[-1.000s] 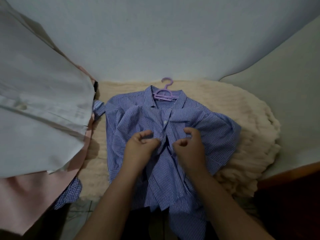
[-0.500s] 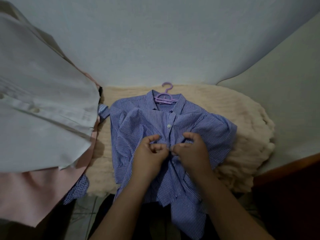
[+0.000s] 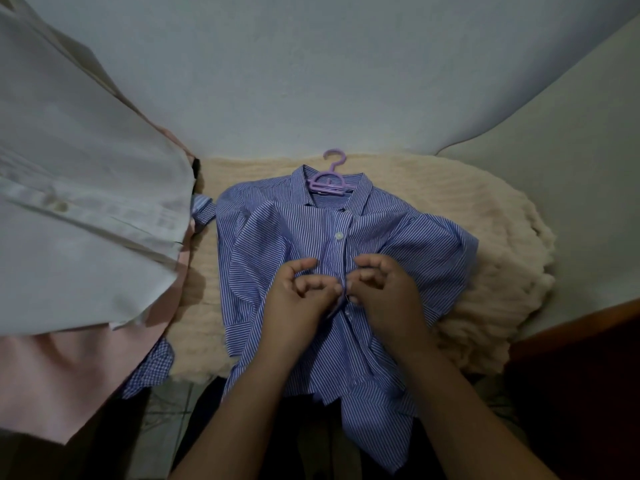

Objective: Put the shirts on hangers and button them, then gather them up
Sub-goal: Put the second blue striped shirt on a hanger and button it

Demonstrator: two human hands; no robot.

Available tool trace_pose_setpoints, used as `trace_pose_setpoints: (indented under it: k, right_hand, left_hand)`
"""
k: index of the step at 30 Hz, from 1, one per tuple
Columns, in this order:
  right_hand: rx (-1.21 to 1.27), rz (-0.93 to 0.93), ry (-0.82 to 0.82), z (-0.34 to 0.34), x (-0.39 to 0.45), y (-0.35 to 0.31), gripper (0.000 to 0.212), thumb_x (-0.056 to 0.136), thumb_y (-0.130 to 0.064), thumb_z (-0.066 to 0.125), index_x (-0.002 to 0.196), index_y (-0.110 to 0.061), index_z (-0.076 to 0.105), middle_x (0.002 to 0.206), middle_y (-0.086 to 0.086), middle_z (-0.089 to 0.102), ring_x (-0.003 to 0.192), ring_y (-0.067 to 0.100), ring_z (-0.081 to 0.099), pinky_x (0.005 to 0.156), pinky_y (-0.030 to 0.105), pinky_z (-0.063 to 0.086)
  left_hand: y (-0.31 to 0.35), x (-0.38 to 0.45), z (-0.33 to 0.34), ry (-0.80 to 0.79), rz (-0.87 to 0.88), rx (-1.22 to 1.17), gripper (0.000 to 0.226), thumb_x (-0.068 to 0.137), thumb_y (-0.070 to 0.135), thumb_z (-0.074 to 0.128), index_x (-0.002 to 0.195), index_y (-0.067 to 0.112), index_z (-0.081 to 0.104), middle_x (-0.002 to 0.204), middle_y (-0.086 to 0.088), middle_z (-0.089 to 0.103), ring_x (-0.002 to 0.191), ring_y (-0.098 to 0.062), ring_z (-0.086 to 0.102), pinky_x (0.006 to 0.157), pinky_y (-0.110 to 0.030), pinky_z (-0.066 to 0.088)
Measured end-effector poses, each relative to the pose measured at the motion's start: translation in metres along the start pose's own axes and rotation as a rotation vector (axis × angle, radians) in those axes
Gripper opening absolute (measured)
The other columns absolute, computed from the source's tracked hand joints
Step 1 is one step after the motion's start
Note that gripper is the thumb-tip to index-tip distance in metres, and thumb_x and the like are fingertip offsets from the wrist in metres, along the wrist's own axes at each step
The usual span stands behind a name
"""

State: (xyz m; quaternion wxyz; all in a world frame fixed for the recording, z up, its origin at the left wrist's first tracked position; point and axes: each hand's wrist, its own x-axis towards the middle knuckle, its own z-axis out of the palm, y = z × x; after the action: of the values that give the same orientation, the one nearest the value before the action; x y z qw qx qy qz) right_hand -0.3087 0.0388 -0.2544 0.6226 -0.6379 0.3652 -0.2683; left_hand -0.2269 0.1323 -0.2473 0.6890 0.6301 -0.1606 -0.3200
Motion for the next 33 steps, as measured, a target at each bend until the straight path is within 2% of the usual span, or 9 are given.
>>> trace_pose_setpoints:
  k: [7, 11, 15, 17, 19, 21, 23, 28, 33]
  right_hand:
    - [0.003, -0.035, -0.027, 0.001, -0.003, 0.001, 0.018, 0.081, 0.000, 0.068, 0.082, -0.017, 0.065, 0.073, -0.004, 0.064, 0.067, 0.001, 0.062, 0.065, 0.019, 0.053]
    - [-0.070, -0.041, 0.070, 0.005, -0.001, 0.005, 0.024, 0.080, -0.001, 0.068, 0.074, -0.023, 0.061, 0.074, 0.002, 0.065, 0.071, 0.017, 0.064, 0.069, 0.035, 0.055]
    - [-0.055, -0.006, 0.132, 0.008, 0.002, 0.007, 0.026, 0.078, 0.001, 0.068, 0.071, -0.017, 0.050, 0.076, 0.012, 0.065, 0.067, 0.022, 0.060, 0.065, 0.035, 0.053]
    - [-0.028, 0.048, 0.140, 0.009, 0.003, 0.008, 0.031, 0.079, 0.001, 0.067, 0.071, -0.016, 0.043, 0.078, 0.014, 0.062, 0.066, 0.020, 0.057, 0.065, 0.036, 0.051]
    - [0.021, 0.094, 0.086, 0.008, 0.005, 0.008, 0.034, 0.081, 0.003, 0.065, 0.073, -0.016, 0.037, 0.077, 0.012, 0.059, 0.065, 0.018, 0.055, 0.064, 0.035, 0.050]
    - [0.100, 0.116, 0.007, 0.006, 0.007, 0.007, 0.036, 0.083, 0.005, 0.062, 0.074, -0.016, 0.035, 0.072, 0.009, 0.056, 0.059, 0.015, 0.054, 0.059, 0.028, 0.049]
    - [0.137, 0.114, -0.030, 0.006, 0.010, 0.008, 0.035, 0.082, 0.007, 0.062, 0.076, -0.015, 0.035, 0.068, 0.007, 0.057, 0.053, 0.009, 0.053, 0.053, 0.022, 0.048]
    - [0.002, 0.065, 0.039, 0.002, 0.007, 0.022, 0.023, 0.084, 0.000, 0.063, 0.076, -0.015, 0.047, 0.074, 0.009, 0.061, 0.064, 0.015, 0.058, 0.063, 0.028, 0.049]
    - [-0.222, -0.017, -0.004, -0.013, -0.011, 0.034, 0.023, 0.085, -0.004, 0.065, 0.082, -0.022, 0.050, 0.081, -0.004, 0.064, 0.071, -0.004, 0.059, 0.063, 0.007, 0.045]
  left_hand:
    - [-0.011, 0.003, 0.000, 0.011, 0.043, 0.094, 0.034, 0.079, -0.008, 0.069, 0.101, 0.011, 0.052, 0.080, -0.006, 0.069, 0.062, -0.007, 0.064, 0.060, -0.017, 0.054]
    - [-0.016, 0.002, 0.001, 0.029, 0.086, 0.138, 0.035, 0.078, -0.008, 0.071, 0.096, 0.016, 0.052, 0.082, -0.005, 0.069, 0.068, -0.009, 0.065, 0.065, -0.019, 0.054]
    - [-0.019, 0.002, 0.001, 0.052, 0.089, 0.156, 0.030, 0.080, -0.003, 0.072, 0.094, 0.016, 0.052, 0.080, -0.003, 0.071, 0.069, -0.009, 0.067, 0.063, -0.019, 0.054]
    - [-0.018, 0.004, 0.001, 0.078, 0.019, 0.128, 0.028, 0.081, -0.004, 0.070, 0.093, 0.014, 0.052, 0.075, 0.000, 0.071, 0.066, -0.009, 0.067, 0.061, -0.020, 0.055]
    - [-0.014, 0.009, -0.004, 0.079, -0.157, -0.060, 0.027, 0.082, -0.008, 0.066, 0.091, 0.011, 0.051, 0.068, 0.000, 0.071, 0.059, -0.011, 0.065, 0.057, -0.020, 0.055]
    - [-0.008, 0.015, -0.011, 0.028, -0.347, -0.281, 0.026, 0.081, -0.010, 0.063, 0.091, 0.010, 0.050, 0.066, -0.004, 0.069, 0.055, -0.012, 0.065, 0.053, -0.022, 0.056]
    - [-0.009, 0.019, -0.015, 0.004, -0.408, -0.309, 0.025, 0.080, -0.008, 0.064, 0.092, 0.010, 0.051, 0.069, -0.006, 0.068, 0.056, -0.012, 0.065, 0.052, -0.022, 0.055]
    - [-0.023, 0.009, -0.019, 0.082, -0.170, 0.058, 0.028, 0.081, 0.002, 0.071, 0.102, 0.012, 0.054, 0.076, -0.001, 0.065, 0.070, -0.014, 0.062, 0.069, -0.028, 0.052]
    - [-0.044, -0.018, -0.025, 0.024, 0.007, 0.341, 0.045, 0.073, 0.004, 0.079, 0.099, 0.028, 0.052, 0.088, 0.001, 0.059, 0.073, -0.005, 0.055, 0.071, -0.015, 0.049]
